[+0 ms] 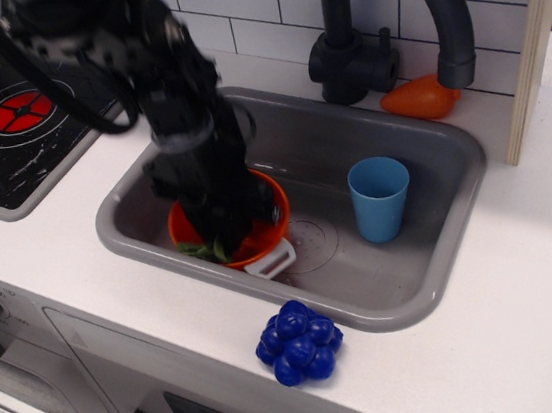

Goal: Take beet from pot sink

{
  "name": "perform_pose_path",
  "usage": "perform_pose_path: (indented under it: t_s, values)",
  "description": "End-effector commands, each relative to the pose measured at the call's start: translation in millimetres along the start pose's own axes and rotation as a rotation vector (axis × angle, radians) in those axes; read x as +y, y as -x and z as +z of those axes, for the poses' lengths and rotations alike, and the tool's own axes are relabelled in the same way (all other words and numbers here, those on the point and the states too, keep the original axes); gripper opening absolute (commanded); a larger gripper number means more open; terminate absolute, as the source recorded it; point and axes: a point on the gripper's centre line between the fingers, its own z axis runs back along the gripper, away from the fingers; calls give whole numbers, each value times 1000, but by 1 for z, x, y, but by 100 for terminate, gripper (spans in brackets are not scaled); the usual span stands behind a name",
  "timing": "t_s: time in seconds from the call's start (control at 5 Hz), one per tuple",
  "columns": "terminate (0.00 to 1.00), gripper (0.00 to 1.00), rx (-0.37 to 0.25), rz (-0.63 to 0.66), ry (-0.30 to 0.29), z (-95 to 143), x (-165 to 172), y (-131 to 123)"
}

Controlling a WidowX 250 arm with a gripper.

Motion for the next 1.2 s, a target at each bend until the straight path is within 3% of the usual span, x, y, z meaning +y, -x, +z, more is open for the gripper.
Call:
perform_pose_path:
  t_s: [0.0, 0.2, 0.4, 0.6, 0.8, 1.0]
  values:
    - [0, 0, -122, 92, 51, 66, 8, -27]
    - [0, 0, -94, 156, 92, 79, 3, -45]
    - [0, 0, 110, 295, 108, 69, -2, -66]
    - [0, 0, 247, 346, 150, 57, -6, -66]
    - [0, 0, 325, 395, 171, 41, -7, -66]
    - [0, 0, 245, 365, 155, 34, -8, -64]
